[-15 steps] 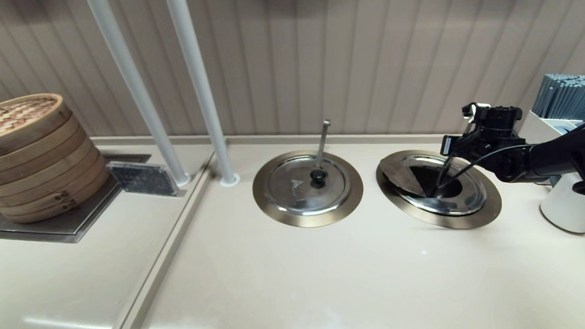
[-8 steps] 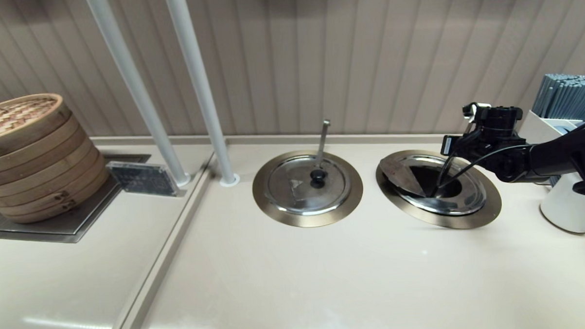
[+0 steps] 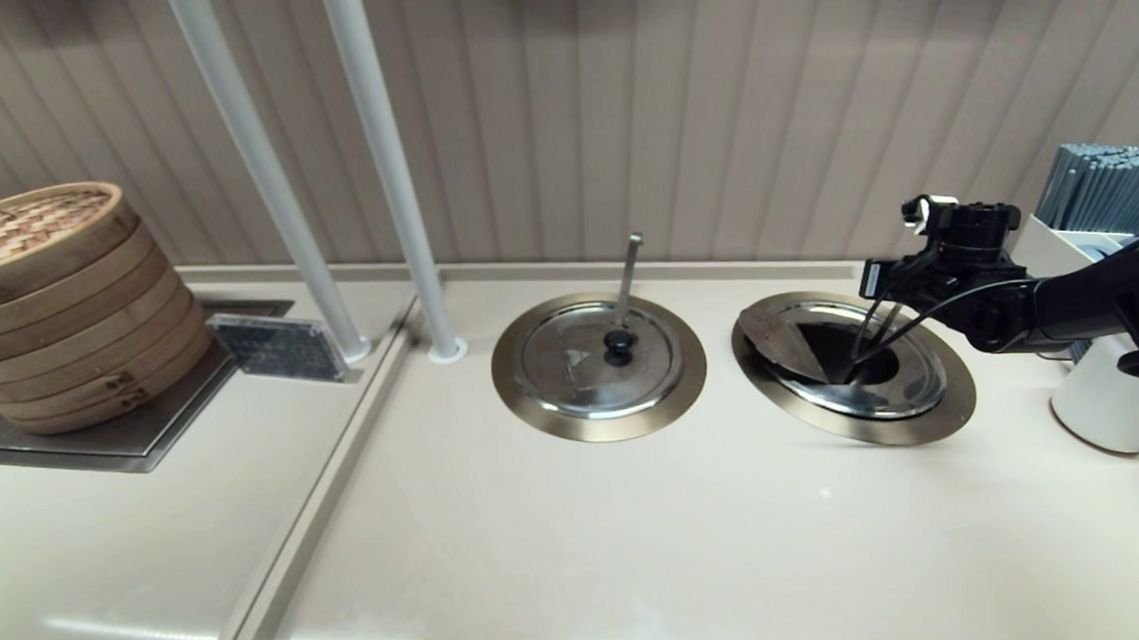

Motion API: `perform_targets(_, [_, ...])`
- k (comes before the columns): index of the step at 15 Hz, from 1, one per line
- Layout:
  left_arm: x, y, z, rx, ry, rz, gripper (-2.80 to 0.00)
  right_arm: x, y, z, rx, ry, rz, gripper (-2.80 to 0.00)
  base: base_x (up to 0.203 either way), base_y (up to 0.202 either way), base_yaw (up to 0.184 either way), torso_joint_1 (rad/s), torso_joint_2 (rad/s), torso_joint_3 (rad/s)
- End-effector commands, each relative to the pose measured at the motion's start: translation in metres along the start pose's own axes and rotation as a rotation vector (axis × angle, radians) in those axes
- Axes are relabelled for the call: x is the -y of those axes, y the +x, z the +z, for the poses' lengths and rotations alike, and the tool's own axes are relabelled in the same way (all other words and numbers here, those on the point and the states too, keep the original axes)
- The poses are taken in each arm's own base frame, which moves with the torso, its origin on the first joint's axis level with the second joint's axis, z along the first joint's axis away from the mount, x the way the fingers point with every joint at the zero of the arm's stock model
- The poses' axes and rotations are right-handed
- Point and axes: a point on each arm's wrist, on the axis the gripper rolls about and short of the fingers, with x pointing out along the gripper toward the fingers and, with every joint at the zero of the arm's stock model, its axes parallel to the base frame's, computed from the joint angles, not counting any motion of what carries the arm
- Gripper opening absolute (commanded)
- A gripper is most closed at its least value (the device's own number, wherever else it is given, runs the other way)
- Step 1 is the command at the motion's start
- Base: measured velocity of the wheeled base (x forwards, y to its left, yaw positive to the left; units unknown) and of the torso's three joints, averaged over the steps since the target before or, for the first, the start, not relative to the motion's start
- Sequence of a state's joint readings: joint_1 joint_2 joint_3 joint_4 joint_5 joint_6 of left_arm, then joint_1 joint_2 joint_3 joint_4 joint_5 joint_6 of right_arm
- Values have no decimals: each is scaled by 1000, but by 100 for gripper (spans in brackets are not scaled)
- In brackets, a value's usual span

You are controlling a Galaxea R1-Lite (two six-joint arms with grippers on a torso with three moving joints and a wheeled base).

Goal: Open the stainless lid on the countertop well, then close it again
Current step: Stir with a spoon

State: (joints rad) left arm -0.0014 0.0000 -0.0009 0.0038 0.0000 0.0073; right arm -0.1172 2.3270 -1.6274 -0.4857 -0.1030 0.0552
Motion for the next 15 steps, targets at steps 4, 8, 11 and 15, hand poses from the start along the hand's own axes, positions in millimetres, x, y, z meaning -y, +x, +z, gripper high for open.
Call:
perform_targets(4, [0, 0, 0, 1, 0, 0, -280, -2, 0, -2, -3, -3, 6, 0, 0, 0, 0, 0, 0, 0])
perform_targets(8, [0, 0, 0, -2, 0, 0, -280, -12, 2, -6, -8, -9, 29, 0, 0, 0, 0, 0, 0, 0])
perform_targets(11, [0, 0, 0, -2, 0, 0, -280, -19, 0, -5, -6, -9, 44, 0, 0, 0, 0, 0, 0, 0])
perform_targets(15, [0, 0, 0, 0, 0, 0, -280, -18, 0, -8, -3, -6, 37, 0, 0, 0, 0, 0, 0, 0])
